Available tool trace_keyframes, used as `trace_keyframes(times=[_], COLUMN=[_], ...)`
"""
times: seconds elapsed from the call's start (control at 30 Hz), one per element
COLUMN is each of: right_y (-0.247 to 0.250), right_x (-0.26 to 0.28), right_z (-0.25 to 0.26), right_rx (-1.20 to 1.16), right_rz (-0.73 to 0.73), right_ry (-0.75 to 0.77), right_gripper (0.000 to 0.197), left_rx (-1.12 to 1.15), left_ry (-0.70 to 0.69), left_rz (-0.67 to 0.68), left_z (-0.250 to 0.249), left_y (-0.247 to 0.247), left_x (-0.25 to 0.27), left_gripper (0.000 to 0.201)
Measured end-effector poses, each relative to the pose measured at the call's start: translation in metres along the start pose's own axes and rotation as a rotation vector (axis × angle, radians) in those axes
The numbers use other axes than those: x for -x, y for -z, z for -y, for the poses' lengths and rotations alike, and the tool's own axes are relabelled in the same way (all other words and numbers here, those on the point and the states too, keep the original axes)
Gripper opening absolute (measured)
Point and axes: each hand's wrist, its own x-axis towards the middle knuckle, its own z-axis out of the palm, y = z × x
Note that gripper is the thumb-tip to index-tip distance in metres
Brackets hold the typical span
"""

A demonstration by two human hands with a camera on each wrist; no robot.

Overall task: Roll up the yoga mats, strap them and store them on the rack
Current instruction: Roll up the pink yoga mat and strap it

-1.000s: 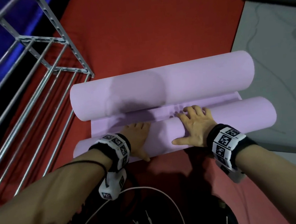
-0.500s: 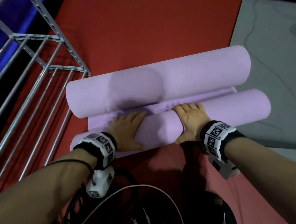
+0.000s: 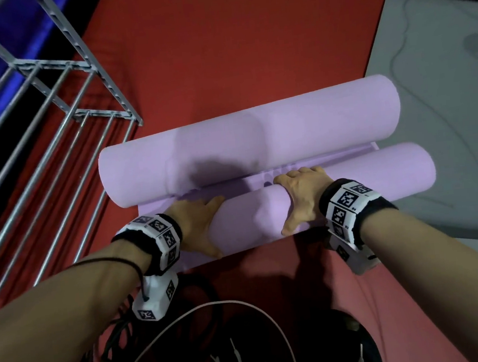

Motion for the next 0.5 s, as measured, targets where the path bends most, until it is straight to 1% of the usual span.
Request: trace_keyframes(times=[0.07, 0.13, 0.23, 0.3, 0.4, 0.43, 0.5], right_y=[-0.001, -0.006, -0.010, -0.010, -0.018, -0.022, -0.027], right_x=[0.007, 0.013, 0.019, 0.027, 0.047, 0.053, 0.057], right_z=[0.004, 0.008, 0.010, 0.012, 0.021, 0.024, 0.027], right_rx=[0.014, 0.005, -0.034, 0.002, 0.163, 0.168, 0.130], right_rz=[0.069, 0.120, 0.132, 0.092, -0.058, -0.095, -0.100], right_ry=[0.018, 0.023, 0.007, -0.014, -0.091, -0.106, -0.105], right_gripper=[0.106, 0.108, 0.109, 0.111, 0.106, 0.104, 0.106], left_rx=[0.050, 0.099, 0.103, 0.116, 0.201, 0.240, 0.317], left_ry=[-0.021, -0.034, -0.049, -0.042, -0.018, -0.011, -0.031], left_rz=[0.058, 0.058, 0.077, 0.105, 0.135, 0.155, 0.169], left_z=[-0.001, -0.003, -0.004, -0.005, -0.002, -0.001, 0.003], left_y=[-0.010, -0.017, -0.015, -0.010, -0.005, -0.004, -0.005], left_x=[0.007, 0.013, 0.014, 0.014, 0.010, 0.008, 0.003], left_gripper=[0.130, 0.123, 0.122, 0.120, 0.122, 0.124, 0.132])
